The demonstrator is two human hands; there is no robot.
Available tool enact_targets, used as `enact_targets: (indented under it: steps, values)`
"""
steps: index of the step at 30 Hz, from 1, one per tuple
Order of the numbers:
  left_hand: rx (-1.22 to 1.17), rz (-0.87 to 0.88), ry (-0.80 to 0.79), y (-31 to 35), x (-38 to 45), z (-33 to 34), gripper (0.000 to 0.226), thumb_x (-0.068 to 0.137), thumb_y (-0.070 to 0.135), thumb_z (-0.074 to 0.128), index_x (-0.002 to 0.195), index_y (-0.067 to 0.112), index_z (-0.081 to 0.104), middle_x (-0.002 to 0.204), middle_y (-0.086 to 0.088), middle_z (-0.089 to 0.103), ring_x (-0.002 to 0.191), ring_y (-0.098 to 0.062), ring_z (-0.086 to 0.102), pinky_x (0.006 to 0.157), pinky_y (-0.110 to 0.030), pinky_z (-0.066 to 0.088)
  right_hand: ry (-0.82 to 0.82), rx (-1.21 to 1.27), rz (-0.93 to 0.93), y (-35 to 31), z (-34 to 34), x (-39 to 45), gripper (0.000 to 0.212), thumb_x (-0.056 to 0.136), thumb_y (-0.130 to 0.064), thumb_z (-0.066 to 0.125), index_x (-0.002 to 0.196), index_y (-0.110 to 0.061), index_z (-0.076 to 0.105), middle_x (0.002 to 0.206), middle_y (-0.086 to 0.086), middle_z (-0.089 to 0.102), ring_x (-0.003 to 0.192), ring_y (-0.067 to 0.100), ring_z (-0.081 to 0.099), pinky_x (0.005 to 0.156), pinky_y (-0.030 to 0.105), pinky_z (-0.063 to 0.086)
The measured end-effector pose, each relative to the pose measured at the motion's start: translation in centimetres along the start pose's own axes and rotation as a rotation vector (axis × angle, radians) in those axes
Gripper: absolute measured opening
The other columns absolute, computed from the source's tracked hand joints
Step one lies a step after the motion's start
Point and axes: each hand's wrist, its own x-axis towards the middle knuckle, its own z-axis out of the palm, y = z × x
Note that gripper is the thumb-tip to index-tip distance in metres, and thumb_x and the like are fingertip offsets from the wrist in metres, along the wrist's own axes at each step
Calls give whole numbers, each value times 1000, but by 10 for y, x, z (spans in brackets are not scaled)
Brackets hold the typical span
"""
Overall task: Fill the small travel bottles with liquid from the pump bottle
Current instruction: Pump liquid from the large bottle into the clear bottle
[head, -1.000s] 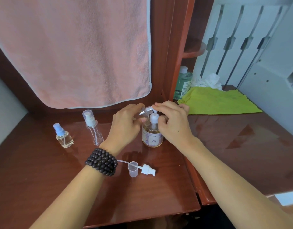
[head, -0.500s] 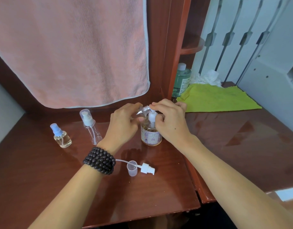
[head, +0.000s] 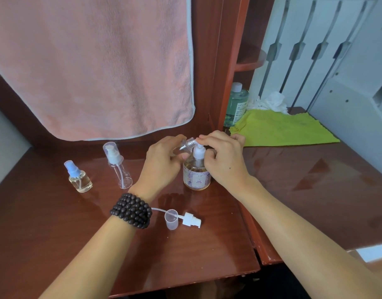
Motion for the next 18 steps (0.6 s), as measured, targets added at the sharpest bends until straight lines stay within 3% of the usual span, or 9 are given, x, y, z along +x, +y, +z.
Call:
enact_targets:
  steps: [2,4,7,9,13,18]
  values:
    - [-12,-6,4,1,-1,0,34,83,6,75,116,16,70,96,2,68,84,-16,62,78,-5,40,-12,3,7,-1,0,-1,47,68,-2,44,92,-22,79,97,-9,73,85,10,65,82,42,28]
    - [-11,-2,9,2,-1,-2,36,83,6,75,117,16,70,99,1,69,86,-16,63,79,-4,39,-17,12,11,-2,-1,-1,50,69,-7,40,95,-22,79,102,-10,73,88,8,65,83,41,29]
    - [0,20,14,4,2,-6,37,84,10,76,119,17,69,104,1,70,88,-20,66,86,-28,50,-5,14,-6,-4,-2,-1,53,70,-13,36,100,-21,78,109,-10,72,93,5,63,84,41,29]
    - [8,29,15,4,3,-8,37,84,10,76,119,17,69,104,1,71,88,-20,66,86,-33,50,-2,18,-13,-4,-2,0,51,70,-11,38,100,-20,78,109,-10,72,94,6,64,85,41,29]
    - [-9,12,29,3,3,-6,38,84,8,76,121,15,69,104,0,71,89,-19,65,82,-8,40,0,22,-10,-3,-2,0,50,70,-8,40,99,-21,78,108,-10,72,93,7,65,84,42,31]
    - [-44,10,40,3,-2,0,37,83,4,76,119,11,70,102,-5,71,91,-10,60,80,0,37,-5,11,6,0,-1,-1,47,70,-5,43,94,-22,79,100,-10,73,89,8,64,83,40,28]
